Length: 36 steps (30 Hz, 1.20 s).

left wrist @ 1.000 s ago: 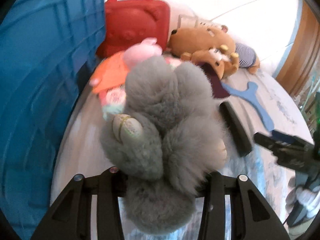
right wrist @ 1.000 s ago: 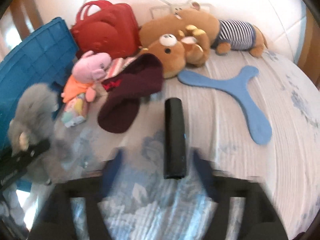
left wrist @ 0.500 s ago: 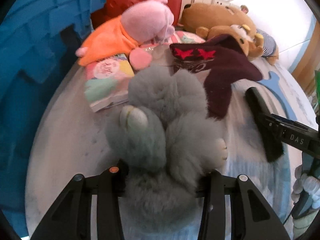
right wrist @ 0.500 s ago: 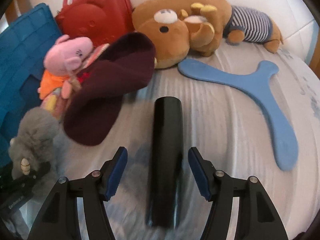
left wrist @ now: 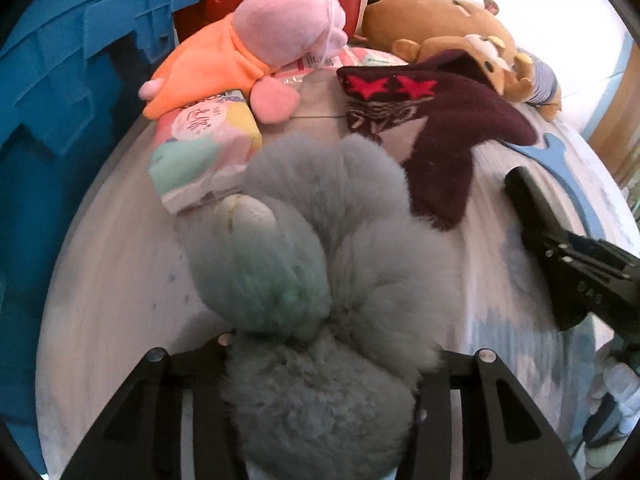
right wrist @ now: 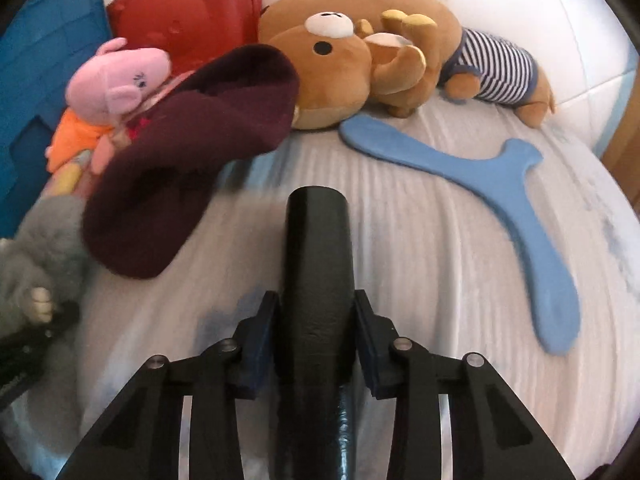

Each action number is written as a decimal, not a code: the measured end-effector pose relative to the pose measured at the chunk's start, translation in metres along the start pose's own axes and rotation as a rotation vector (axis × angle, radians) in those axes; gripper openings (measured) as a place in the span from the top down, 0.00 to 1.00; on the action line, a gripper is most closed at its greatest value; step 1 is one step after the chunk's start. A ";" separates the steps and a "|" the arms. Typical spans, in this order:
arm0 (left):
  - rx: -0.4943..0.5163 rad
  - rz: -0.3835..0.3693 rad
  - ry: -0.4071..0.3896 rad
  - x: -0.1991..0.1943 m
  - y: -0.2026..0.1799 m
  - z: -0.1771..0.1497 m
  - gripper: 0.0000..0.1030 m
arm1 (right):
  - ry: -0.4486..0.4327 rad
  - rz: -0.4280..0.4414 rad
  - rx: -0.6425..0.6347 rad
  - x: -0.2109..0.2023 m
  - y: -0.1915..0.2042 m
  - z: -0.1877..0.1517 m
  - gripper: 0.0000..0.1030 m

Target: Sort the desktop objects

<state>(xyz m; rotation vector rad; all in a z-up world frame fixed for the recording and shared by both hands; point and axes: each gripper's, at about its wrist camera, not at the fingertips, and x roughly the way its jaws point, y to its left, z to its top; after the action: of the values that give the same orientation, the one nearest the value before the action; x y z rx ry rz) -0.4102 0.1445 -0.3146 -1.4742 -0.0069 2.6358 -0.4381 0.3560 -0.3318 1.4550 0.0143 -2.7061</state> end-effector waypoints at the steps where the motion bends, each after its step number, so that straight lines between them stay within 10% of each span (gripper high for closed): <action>1: 0.004 -0.006 -0.008 -0.007 -0.001 -0.003 0.61 | 0.002 0.009 -0.003 -0.002 0.001 -0.003 0.65; 22: -0.065 0.030 -0.333 -0.258 0.017 0.011 0.62 | -0.274 0.317 -0.159 -0.248 0.090 0.034 0.65; 36: -0.188 0.292 -0.568 -0.399 0.192 0.023 0.62 | -0.489 0.609 -0.347 -0.352 0.277 0.103 0.65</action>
<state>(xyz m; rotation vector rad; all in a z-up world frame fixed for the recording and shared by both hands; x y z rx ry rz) -0.2430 -0.0875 0.0241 -0.7571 -0.1002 3.2806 -0.3122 0.0952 0.0256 0.5579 0.0113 -2.3127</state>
